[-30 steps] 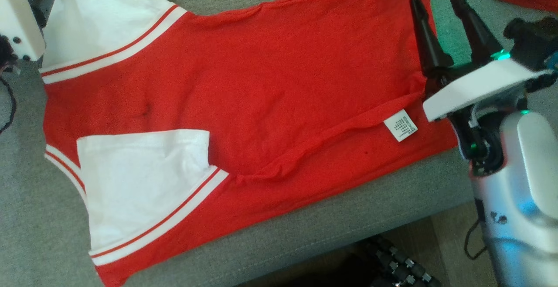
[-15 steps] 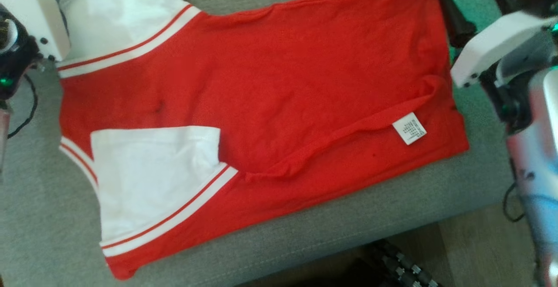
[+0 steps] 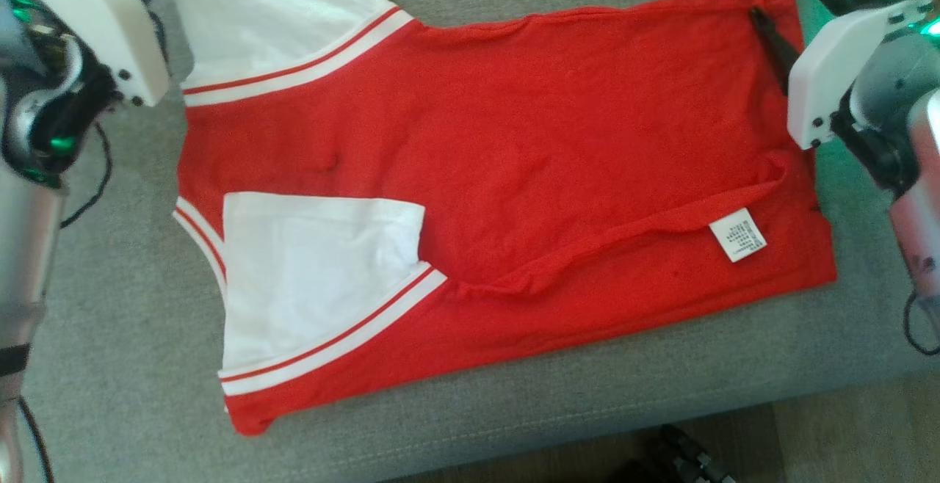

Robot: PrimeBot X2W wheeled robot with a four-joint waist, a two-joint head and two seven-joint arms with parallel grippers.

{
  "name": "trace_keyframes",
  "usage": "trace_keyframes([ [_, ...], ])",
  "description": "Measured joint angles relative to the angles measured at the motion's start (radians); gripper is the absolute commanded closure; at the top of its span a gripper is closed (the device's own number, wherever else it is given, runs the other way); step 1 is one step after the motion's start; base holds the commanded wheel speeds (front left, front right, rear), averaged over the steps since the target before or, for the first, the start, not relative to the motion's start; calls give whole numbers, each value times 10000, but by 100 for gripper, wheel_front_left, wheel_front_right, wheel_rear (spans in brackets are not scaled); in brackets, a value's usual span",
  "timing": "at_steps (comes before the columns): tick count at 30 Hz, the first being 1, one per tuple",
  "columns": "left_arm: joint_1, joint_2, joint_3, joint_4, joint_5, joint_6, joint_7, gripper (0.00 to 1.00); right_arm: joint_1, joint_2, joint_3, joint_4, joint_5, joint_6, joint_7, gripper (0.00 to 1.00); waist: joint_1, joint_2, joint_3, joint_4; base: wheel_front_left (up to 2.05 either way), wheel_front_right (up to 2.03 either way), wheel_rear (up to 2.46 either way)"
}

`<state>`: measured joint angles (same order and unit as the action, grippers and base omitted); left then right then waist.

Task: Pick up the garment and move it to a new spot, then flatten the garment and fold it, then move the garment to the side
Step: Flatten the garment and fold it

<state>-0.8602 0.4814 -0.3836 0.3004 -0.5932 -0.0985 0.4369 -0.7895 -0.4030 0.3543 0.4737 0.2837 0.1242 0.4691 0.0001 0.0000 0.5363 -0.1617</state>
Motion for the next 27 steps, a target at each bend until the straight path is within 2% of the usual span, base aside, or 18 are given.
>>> trace_keyframes([
  [2, 5, -105, -54, -36, -21, -6, -77, 100, -152, -134, 148, 136, 146, 0, 174, 2, 0, 0, -29, 98, 0, 0, 0],
  [3, 12, -140, -90, -46, -21, -27, -92, 100, -233, -174, 203, 209, 221, 0, 232, 6, 0, 0, -40, 137, 0, 0, 0],
  [4, 26, -159, -140, -52, -23, -33, -132, 100, -291, -201, 268, 268, 290, 0, 257, 20, 0, 0, -52, 174, 0, 0, 0],
  [5, 50, -171, -184, -54, -29, -52, -173, 100, -336, -211, 330, 318, 341, 0, 259, 47, 0, 0, -62, 206, 0, 0, 0],
  [6, 94, -186, -207, -54, -79, -73, -180, 100, -394, -228, 431, 372, 391, 0, 336, 58, 0, 0, -74, 236, 0, 0, 0],
  [7, 154, -201, -217, -54, -79, -73, -224, 100, -442, -244, 545, 397, 474, 0, 387, 65, 0, 0, -87, 265, 0, 0, 0],
  [10, 243, -226, -242, -42, -81, -75, -324, 100, -505, -267, 813, 472, 709, 0, 495, 100, 0, 0, -147, 328, 0, 0, 0],
  [17, 462, -244, -167, -234, -188, -75, -1095, 100, -520, -311, 815, 736, 788, 0, -364, 100, 0, 0, -495, 387, 0, 0, 0],
  [21, 1181, -249, 153, -963, -510, -48, -1643, 100, -201, -337, 644, 522, 1060, 0, -1076, 100, 0, 0, -852, 405, 0, 0, 0],
  [24, 2180, -213, 466, -1799, -742, 148, -2056, 100, 485, -443, 495, 71, 1333, 0, -1540, 100, 0, 0, -1147, 410, 0, 0, 0],
  [27, 4047, -69, 782, -3231, -892, 644, -2525, 100, 1800, -531, 115, -656, 1530, 0, -1967, 100, -1, 0, -1565, 408, 0, 0, 0],
])
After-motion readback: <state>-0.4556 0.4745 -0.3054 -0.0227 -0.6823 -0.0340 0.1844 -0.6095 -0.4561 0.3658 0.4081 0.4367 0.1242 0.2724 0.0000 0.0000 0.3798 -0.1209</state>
